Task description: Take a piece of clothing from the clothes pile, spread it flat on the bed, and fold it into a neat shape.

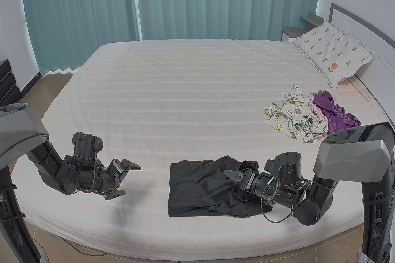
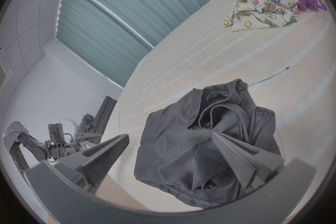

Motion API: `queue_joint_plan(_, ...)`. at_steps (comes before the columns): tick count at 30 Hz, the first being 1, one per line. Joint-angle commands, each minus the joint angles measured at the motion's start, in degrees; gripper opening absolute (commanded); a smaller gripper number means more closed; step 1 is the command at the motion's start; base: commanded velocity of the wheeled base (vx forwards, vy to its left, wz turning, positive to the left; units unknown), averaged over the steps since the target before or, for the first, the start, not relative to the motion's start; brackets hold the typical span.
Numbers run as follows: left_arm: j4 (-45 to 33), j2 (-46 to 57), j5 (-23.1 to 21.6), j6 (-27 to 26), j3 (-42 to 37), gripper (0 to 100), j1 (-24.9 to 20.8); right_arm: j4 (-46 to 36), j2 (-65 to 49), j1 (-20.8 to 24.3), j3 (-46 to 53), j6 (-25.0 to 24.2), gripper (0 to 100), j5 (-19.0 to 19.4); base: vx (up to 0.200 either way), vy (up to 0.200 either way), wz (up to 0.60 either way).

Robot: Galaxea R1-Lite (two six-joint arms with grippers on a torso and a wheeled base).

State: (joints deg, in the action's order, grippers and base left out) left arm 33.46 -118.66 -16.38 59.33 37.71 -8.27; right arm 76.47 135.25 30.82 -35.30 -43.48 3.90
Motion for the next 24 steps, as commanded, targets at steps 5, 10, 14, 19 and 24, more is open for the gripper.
queue_joint_plan(5, 0.0, -0.4, 0.0, 0.0, 0.0, 100, 0.0, -3.3, 4.1, -2.0, -5.3, 2.0, 100, 0.0, 0.000, 0.000, 0.00)
queue_joint_plan(10, 0.0, -0.5, 0.0, 0.0, 0.1, 100, -0.1, -5.3, 6.8, -2.3, -11.8, 2.2, 100, -0.6, 0.000, 0.000, 0.00)
queue_joint_plan(14, 0.0, -0.7, 0.1, 0.0, 0.2, 100, 0.0, -6.2, 9.5, -4.9, -16.1, 1.9, 100, -1.5, 0.000, 0.000, 0.00)
queue_joint_plan(19, 0.1, -1.1, 2.1, 0.1, 0.3, 100, -0.1, -6.2, 11.1, -9.2, -19.9, 0.9, 100, -4.7, 0.000, 0.000, 0.00)
queue_joint_plan(24, 0.1, -1.1, 2.2, 0.1, 0.3, 100, -0.1, -6.4, 10.9, -9.5, -19.3, -0.1, 100, -7.5, 0.000, 0.000, 0.00)
